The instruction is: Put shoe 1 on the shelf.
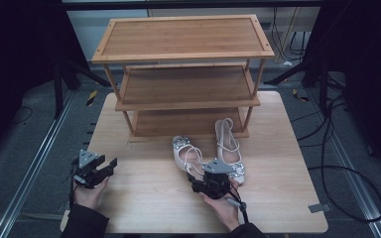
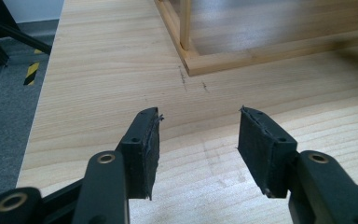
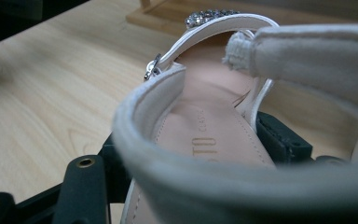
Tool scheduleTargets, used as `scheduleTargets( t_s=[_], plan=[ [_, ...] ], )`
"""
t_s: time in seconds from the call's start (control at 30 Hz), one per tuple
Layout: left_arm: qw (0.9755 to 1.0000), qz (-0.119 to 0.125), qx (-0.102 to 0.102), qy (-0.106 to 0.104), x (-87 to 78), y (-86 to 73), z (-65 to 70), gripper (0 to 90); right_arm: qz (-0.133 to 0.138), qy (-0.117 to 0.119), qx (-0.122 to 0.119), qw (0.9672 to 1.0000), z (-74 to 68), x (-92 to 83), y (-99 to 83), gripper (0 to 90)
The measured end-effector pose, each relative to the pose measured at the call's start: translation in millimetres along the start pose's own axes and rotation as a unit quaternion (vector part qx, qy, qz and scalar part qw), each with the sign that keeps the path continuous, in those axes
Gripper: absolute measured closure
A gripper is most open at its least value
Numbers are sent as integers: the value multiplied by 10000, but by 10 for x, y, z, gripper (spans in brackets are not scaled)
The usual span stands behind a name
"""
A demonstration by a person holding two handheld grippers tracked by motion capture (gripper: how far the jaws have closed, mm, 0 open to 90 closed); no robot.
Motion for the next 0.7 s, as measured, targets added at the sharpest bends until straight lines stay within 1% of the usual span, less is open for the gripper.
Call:
scheduleTargets(
  t_s=[0.13,0.17,0.2,0.23,0.27,0.3,0.33,0.37,0.43,0.53,0.6,0.63,0.67,0.7],
  plan=[
    [10000,11,-27,19,-8,1,-19,467,83,-33,49,9999,-1,69,109,395],
    [10000,40,-39,34,-15,6,-23,467,154,-58,90,9998,-4,139,168,395],
    [10000,40,-39,34,-15,6,-23,466,154,-58,90,9998,-4,139,168,395],
    [10000,46,-33,38,-20,9,-28,466,170,-59,138,9997,-9,177,194,394],
    [10000,44,-32,42,-25,9,-34,465,186,-103,178,9996,-10,256,237,394],
    [10000,44,-32,42,-25,9,-34,466,186,-103,178,9996,-10,256,237,394],
    [10000,48,-40,49,-24,9,-43,465,245,-142,284,9992,-8,334,267,394],
    [10000,48,-40,49,-24,9,-43,466,245,-142,284,9992,-8,334,267,394],
    [10000,38,-47,53,-19,7,-48,466,235,-253,321,9989,10,436,310,394],
    [10000,78,-39,38,-28,16,-37,467,291,-354,473,9978,58,568,363,394],
    [10000,79,-35,29,-23,17,-35,468,262,-510,464,9973,102,664,401,394],
    [10000,79,-35,29,-23,17,-35,469,262,-510,464,9973,102,664,401,394],
    [10000,33,-16,27,-16,10,-38,468,328,-668,494,9960,150,756,444,393],
    [10000,33,-16,27,-16,10,-38,469,328,-668,494,9960,150,756,444,393]
  ],
)
Point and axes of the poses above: each handheld gripper's, and its own axes: x roughly forward along the jaws, y roughly out of its top, z roughly to its right, the point moved 6 cm from there along x, roughly forward along the jaws
